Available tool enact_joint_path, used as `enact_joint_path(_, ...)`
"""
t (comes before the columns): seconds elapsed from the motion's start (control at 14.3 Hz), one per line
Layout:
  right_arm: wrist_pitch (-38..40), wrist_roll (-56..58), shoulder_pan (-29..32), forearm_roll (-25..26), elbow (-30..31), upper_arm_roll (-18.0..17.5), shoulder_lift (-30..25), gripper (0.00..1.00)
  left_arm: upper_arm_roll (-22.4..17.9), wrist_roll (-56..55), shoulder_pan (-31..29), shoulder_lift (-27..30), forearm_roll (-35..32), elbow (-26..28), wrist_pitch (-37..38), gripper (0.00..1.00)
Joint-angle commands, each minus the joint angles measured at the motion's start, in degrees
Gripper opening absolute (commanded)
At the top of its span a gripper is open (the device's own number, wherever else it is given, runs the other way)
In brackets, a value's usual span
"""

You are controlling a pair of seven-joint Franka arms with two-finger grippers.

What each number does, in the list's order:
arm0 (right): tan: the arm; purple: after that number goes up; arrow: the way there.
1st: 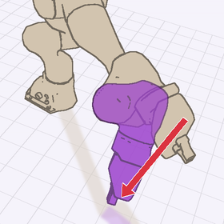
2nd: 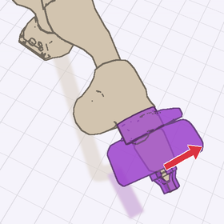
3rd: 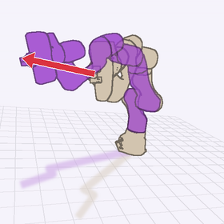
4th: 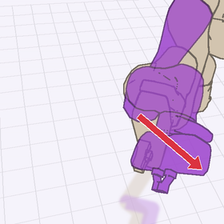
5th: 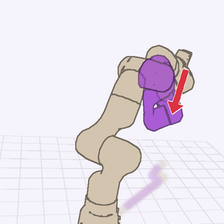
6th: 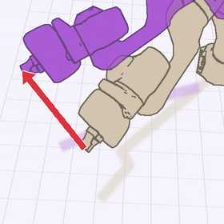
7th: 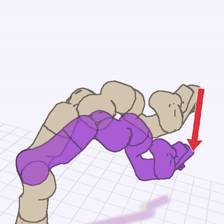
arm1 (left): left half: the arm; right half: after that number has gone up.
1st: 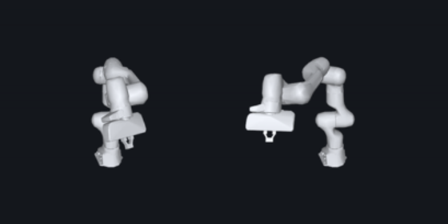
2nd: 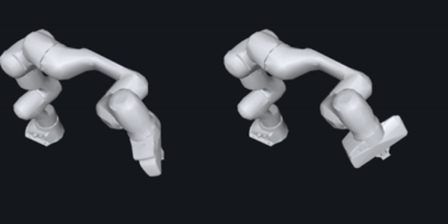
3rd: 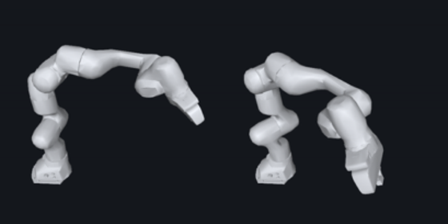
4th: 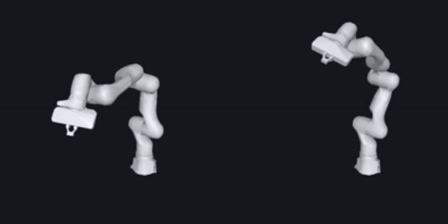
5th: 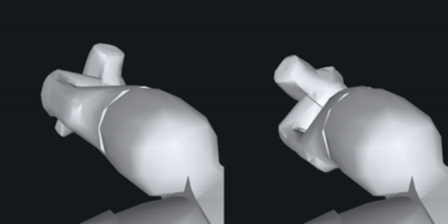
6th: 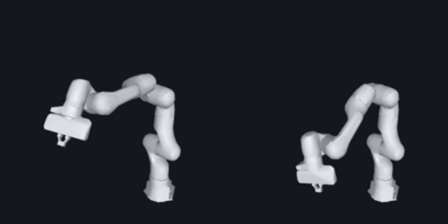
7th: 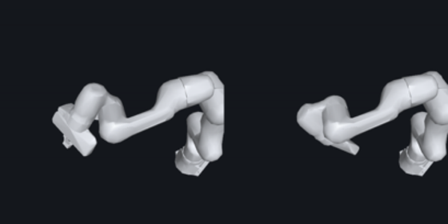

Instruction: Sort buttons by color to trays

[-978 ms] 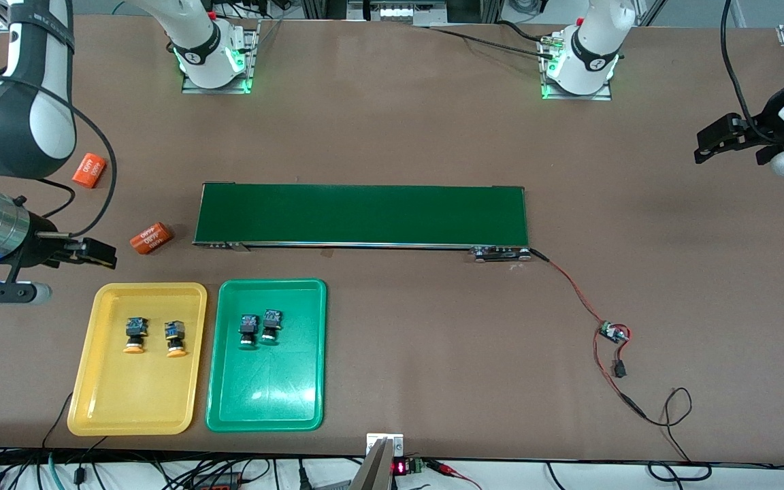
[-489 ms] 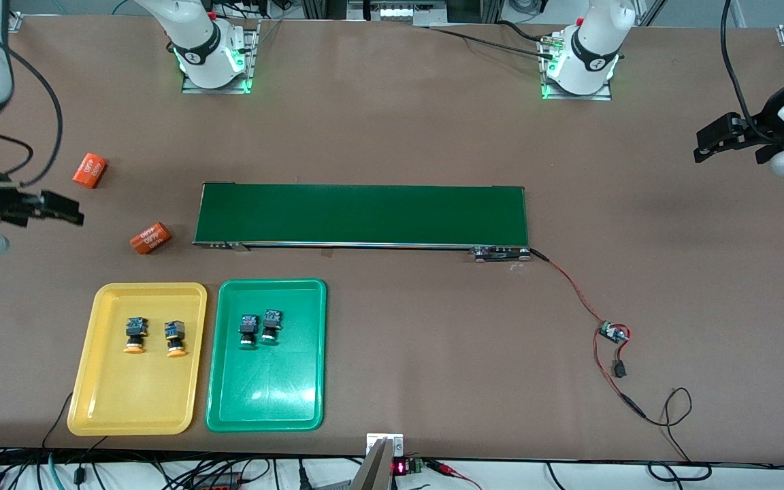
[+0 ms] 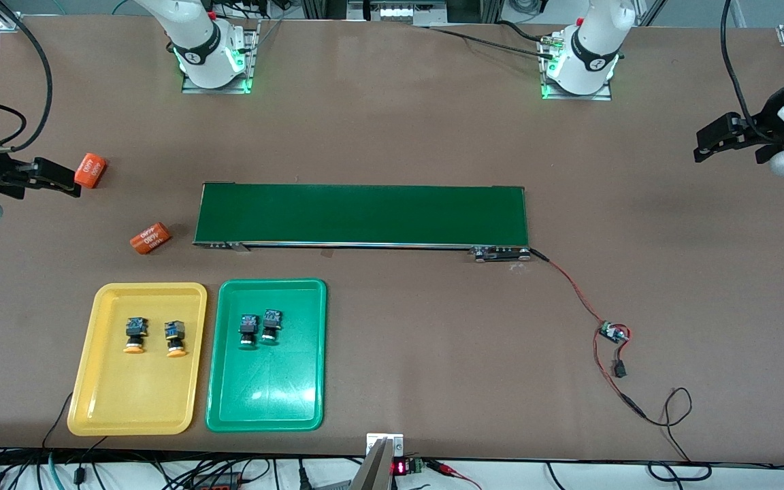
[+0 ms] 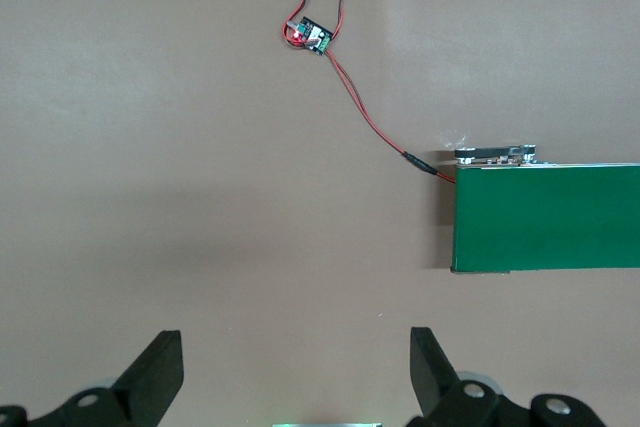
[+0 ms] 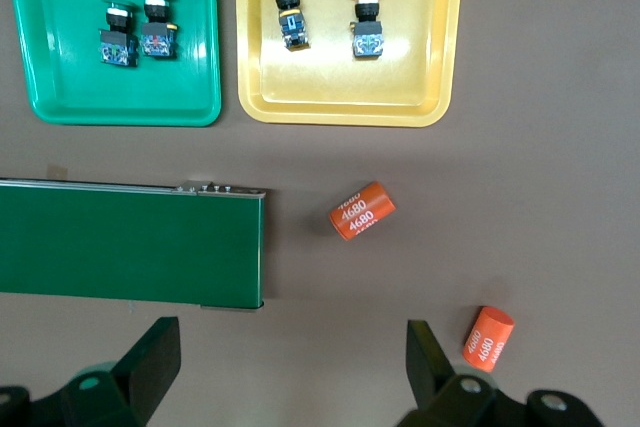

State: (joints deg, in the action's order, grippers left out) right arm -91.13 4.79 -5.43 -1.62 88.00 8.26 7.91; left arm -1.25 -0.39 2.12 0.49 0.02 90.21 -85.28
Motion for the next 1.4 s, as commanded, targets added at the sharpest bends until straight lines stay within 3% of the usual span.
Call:
enact_joint_path(0.0,-1.6,-0.9,0.6,0.9,3.3,-0.8,-3.3,1.00,0.1,0.9,-0.4,-0.1,0.8,-1.2,1.3,1.00)
enact_joint_path(0.21,-3.4,-1.6,0.7,1.0,6.5,-0.7,-6.0,1.00,0.1,0.9,-0.3,-0.1,0.8,-1.2,1.3,1.00)
enact_joint_path(0.63,-4.3,-2.5,0.2,3.8,6.7,-1.1,-5.9,1.00,0.1,0.9,-0.3,-0.1,0.8,-1.2,1.4,1.00)
enact_joint_path(1.33,-4.1,-3.0,0.5,3.2,5.6,-1.0,-4.6,1.00,-0.2,1.0,-0.4,-0.1,0.8,-1.2,1.4,1.00)
